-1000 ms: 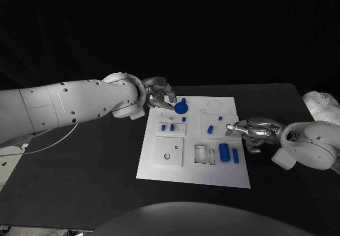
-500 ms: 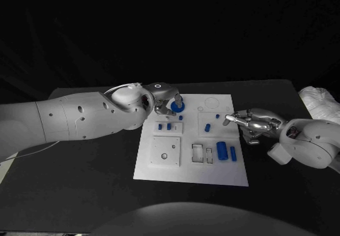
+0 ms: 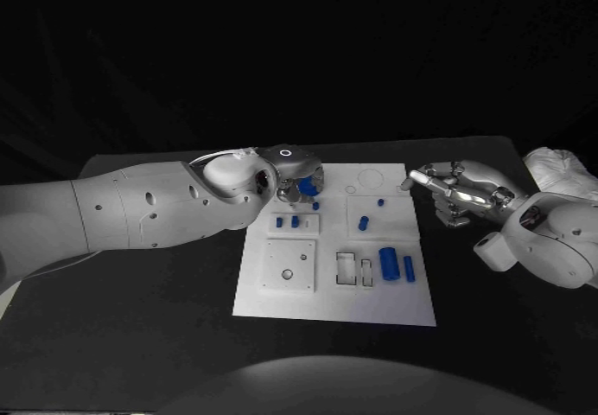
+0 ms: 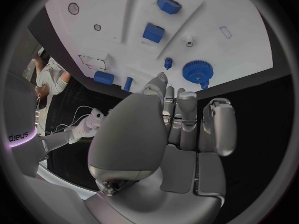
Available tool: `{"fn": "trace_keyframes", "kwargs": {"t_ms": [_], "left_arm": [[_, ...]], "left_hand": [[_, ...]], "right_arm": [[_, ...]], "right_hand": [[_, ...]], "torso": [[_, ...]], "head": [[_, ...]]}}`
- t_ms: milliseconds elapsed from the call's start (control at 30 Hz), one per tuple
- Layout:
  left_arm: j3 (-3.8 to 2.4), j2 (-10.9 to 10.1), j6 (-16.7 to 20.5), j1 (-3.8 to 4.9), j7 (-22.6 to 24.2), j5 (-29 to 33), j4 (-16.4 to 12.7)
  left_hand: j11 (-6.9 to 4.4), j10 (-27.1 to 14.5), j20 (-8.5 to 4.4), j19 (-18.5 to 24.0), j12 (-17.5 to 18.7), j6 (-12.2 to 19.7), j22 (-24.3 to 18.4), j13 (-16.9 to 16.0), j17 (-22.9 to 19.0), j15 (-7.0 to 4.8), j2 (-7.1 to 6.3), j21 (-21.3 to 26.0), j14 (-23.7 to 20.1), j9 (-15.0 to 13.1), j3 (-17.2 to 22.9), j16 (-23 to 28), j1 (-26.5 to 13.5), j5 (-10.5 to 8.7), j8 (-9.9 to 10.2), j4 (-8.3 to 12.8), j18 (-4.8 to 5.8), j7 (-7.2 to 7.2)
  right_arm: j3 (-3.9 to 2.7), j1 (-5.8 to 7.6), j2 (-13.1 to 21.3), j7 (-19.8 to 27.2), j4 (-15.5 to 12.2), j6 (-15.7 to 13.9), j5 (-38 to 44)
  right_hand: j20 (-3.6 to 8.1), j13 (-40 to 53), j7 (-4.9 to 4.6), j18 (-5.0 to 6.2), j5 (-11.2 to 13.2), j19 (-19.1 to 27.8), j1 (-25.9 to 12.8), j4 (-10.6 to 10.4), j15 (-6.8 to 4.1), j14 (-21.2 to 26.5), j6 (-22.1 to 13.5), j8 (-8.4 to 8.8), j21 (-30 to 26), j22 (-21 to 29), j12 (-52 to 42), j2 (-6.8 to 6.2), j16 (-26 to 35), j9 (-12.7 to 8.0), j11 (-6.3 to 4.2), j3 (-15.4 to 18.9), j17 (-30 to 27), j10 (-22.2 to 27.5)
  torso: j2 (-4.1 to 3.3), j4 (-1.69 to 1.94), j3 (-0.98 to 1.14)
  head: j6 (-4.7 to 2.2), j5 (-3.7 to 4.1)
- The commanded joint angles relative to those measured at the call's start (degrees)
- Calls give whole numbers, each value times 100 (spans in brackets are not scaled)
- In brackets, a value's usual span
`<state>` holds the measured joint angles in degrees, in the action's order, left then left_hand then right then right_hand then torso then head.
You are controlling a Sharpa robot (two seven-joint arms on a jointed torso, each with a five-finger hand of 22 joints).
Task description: Assemble the parts on the task board
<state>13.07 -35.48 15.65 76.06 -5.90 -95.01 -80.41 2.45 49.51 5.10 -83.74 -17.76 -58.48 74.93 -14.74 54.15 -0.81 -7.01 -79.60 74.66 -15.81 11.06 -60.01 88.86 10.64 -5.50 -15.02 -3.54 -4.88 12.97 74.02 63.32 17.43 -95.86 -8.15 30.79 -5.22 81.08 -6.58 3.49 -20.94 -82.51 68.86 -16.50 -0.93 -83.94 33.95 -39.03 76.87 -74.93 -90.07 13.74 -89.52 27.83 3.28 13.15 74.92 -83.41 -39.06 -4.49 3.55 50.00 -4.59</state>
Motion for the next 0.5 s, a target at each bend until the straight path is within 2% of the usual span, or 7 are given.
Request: {"fn": "trace_keyframes", "kwargs": {"t_ms": [33, 233, 333, 500], "left_arm": [[-6, 43, -67, 0, 87, -76, 3], [-7, 62, -224, -1, 72, -66, 23], [-6, 70, -323, -6, 44, -49, 43], [-5, 99, -510, -23, -43, -36, 69]], "left_hand": [[3, 53, -31, -68, -3, -60, 1158, 25, -21, -4, 58, 38, -38, 9, 15, 18, 24, 37, -37, 27, 92, 6], [5, 116, -30, -44, 3, -34, 1145, 72, -100, -3, 35, 84, -90, 31, 35, 64, 19, 69, -23, 43, 82, 1], [12, 141, -31, -23, 33, 98, 1136, 133, -169, -7, 10, 121, -141, 82, 63, 96, -4, 81, 55, 46, 75, -12], [13, 98, -27, 15, 92, 264, 1117, 210, -282, -1, -26, 191, -221, 146, 80, 157, -51, 68, 148, 47, 61, 3]], "right_arm": [[2, 8, 13, 288, -22, -143, 12], [2, 17, 19, 275, -16, -116, 3], [3, 17, 14, 256, -2, -91, -4], [3, 17, 0, 233, 20, -55, -10]], "right_hand": [[5, 892, 5, -31, -1, -5, 15, 7, -30, -570, 47, -16, -37, -1097, 7, -16, 4, -5, -111, 30, 1445, -659], [5, 892, 4, -26, -3, 8, 11, 1, -29, -560, 46, -11, -60, -1090, 7, -9, 19, -8, -110, 31, 1427, -659], [6, 892, -1, -21, -3, 21, 5, -5, -28, -551, 34, 4, -80, -1083, 7, -2, 31, -15, -110, 37, 1412, -659], [5, 892, -3, -16, -3, 34, 3, -7, -27, -544, 25, 14, -101, -1076, 7, 2, 42, -20, -109, 40, 1399, -659]], "torso": [[-2, -9, 1], [8, -4, -1], [11, 11, -1], [9, 12, -1]], "head": [[0, 13], [0, 33], [0, 46], [0, 47]]}}
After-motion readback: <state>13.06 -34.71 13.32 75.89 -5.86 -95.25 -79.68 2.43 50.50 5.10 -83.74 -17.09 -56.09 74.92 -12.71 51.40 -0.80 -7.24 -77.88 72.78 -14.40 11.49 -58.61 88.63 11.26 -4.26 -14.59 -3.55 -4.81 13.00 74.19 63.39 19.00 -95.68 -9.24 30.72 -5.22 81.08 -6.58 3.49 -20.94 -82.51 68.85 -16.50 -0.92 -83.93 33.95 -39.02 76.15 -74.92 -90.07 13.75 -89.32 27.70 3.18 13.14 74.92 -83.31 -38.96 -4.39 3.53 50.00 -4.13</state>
